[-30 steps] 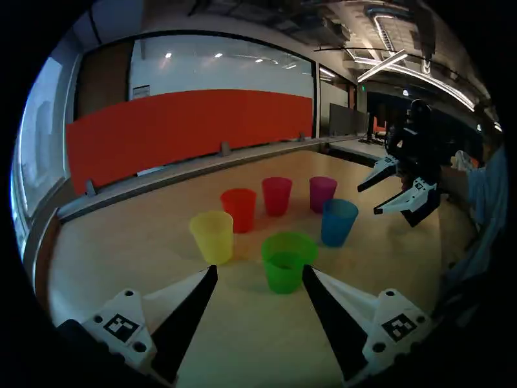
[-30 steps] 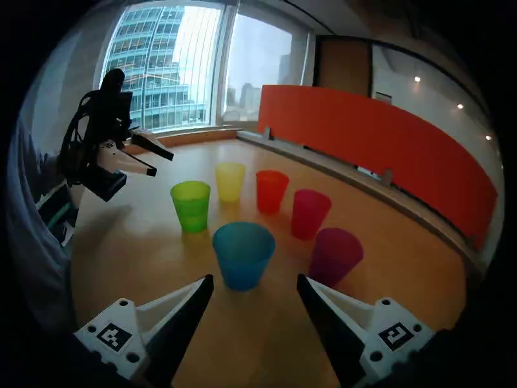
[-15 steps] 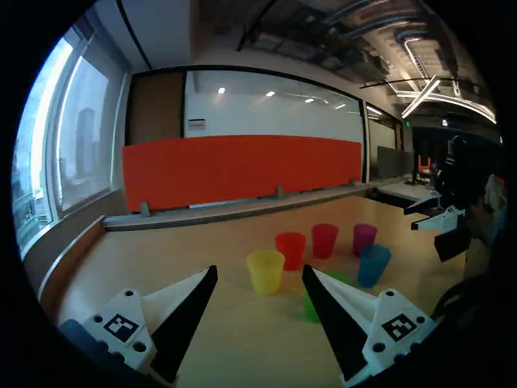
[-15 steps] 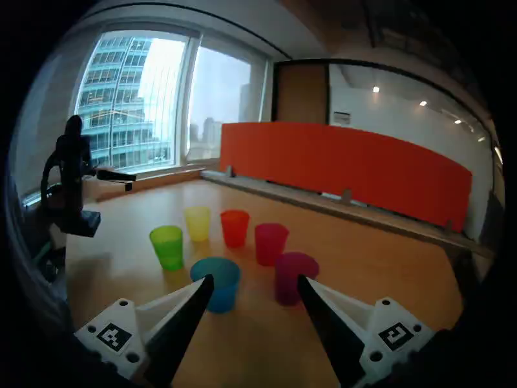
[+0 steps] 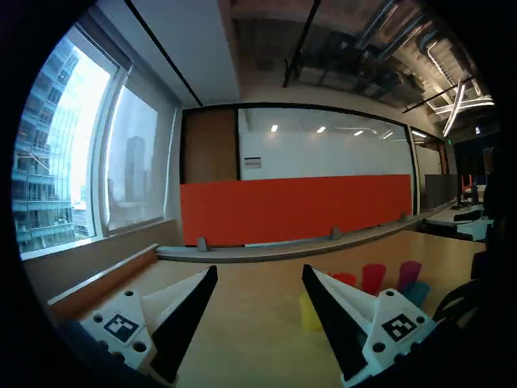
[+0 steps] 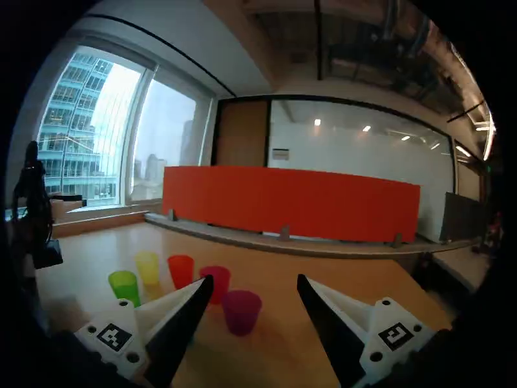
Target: Pour water
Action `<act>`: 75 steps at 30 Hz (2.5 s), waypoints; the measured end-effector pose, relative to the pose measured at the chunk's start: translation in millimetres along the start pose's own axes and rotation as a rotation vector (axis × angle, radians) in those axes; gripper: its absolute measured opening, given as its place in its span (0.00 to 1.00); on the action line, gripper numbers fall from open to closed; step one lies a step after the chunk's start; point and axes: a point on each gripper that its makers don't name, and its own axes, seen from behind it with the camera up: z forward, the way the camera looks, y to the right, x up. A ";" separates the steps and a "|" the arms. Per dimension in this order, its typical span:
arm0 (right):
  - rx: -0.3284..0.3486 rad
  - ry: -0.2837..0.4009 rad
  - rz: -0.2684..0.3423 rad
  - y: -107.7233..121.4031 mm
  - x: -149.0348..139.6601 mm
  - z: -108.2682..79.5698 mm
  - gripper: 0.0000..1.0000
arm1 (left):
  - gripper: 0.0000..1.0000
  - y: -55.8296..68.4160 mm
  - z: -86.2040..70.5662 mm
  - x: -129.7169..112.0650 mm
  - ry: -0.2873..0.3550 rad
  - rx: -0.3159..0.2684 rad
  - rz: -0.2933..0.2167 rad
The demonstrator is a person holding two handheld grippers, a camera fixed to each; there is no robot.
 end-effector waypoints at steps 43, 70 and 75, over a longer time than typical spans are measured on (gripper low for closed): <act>-0.314 0.148 0.036 35.8 43.1 -6.7 1.00 | 0.98 14.1 14.4 -19.8 0.075 0.065 -0.023; -0.323 0.135 0.036 29.3 42.6 -2.8 1.00 | 0.98 6.9 30.0 -74.4 0.042 0.017 -0.043; -0.321 0.136 0.035 28.7 44.8 -1.3 1.00 | 0.98 4.4 30.7 -81.0 0.036 0.016 -0.059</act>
